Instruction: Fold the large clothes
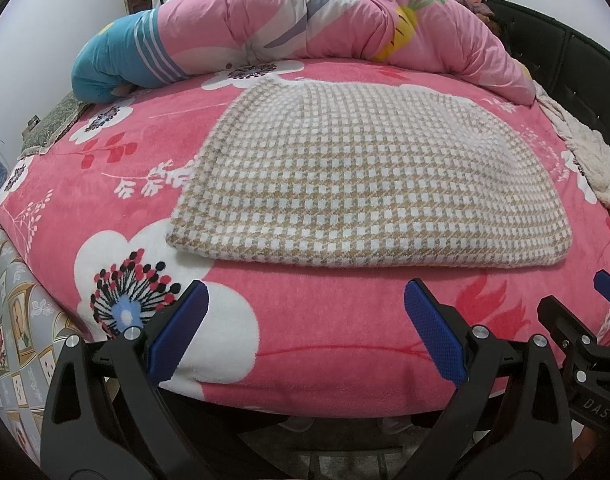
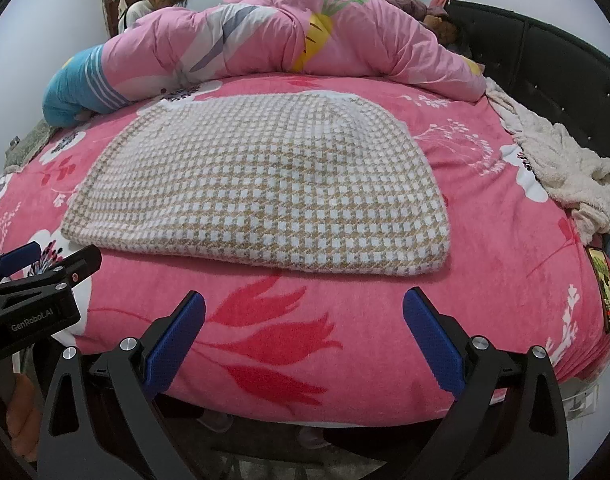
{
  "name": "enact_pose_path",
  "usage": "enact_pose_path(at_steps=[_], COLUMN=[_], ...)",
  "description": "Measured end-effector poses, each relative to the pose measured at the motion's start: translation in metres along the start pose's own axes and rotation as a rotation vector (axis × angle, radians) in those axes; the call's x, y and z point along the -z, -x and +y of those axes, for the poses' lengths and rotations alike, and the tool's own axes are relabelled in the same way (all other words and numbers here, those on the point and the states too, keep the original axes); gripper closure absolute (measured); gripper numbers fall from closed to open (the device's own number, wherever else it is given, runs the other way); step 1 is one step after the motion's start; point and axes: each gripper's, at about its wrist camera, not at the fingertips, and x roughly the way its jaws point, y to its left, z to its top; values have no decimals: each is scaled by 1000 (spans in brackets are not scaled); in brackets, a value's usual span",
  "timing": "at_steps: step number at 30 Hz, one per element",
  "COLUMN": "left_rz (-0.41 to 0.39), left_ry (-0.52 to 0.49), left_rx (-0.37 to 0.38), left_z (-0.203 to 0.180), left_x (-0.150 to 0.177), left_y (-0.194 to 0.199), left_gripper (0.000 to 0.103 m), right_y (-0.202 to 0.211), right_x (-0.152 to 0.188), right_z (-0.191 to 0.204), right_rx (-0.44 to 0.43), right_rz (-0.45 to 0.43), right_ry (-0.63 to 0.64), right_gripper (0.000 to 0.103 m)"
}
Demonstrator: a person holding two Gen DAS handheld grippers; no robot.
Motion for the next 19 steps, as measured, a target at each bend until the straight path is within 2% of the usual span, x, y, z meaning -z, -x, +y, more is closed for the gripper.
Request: enact_pose_path(at_steps=[19], left_rz=[9], left_ry=[2], left_rx=[-19], left_z=[0], left_x=[2], left_y=[1], left_gripper=[8], right_y=[0], right_x=[0], right_z=[-1], right_rx=[1], right_rz=[0], right_ry=[1], right_gripper=[7])
